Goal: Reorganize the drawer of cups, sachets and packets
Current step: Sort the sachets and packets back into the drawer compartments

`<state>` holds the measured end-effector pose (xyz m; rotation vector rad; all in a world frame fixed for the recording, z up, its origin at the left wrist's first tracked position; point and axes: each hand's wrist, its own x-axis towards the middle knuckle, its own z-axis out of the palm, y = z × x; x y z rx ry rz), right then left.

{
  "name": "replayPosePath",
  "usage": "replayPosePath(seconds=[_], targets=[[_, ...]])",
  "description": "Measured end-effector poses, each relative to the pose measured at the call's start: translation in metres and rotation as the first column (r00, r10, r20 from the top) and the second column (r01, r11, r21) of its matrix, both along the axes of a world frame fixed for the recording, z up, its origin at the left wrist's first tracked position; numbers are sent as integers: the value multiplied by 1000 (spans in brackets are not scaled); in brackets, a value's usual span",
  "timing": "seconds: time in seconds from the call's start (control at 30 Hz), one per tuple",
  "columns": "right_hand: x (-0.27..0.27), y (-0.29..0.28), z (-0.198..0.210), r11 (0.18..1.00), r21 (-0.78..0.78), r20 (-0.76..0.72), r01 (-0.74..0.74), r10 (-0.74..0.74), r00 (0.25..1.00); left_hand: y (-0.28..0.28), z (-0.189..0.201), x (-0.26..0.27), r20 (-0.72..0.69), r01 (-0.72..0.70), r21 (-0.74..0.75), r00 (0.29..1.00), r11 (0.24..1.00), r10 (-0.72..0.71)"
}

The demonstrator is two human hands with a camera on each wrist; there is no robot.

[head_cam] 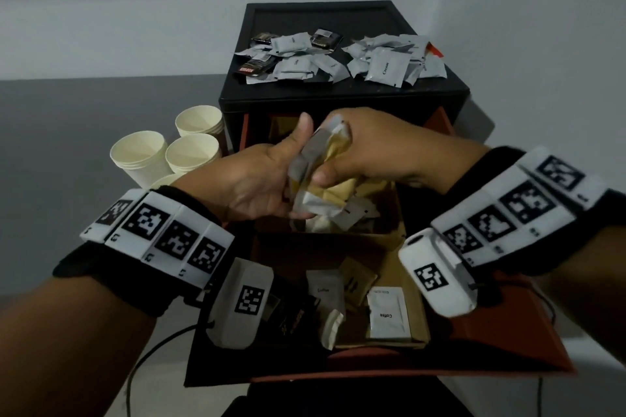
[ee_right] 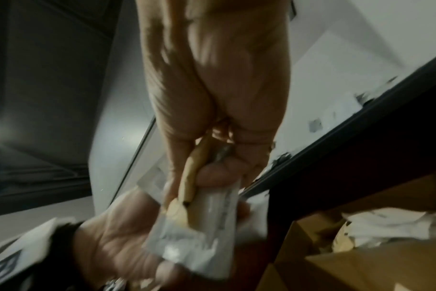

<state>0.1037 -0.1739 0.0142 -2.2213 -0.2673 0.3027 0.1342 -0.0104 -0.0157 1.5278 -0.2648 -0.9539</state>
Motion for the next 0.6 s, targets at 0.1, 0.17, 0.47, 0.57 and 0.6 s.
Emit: replayPosePath(seconds=[0.1,0.17,0.47,0.57,0.6], targets=[[6,15,-11,971,-222,195,87,-43,980,8,-4,4,4,103,-125,995,987,-103],[10,20,-13,976,-169,280,138,-86,956,10,-4,7,-14,49,-131,999,990,-51],[10,19,-18,994,-14,284,112,-104,953,9,-5,12,44,-168,-55,984,984,170],[21,5,-23,968,-44,77,245,-241,967,12,-7,13,127,-289,-8,949,957,288],[25,-1,-29,954,-164,-10,251,-256,967,14,-8,14,148,-331,-9,933,944,328]])
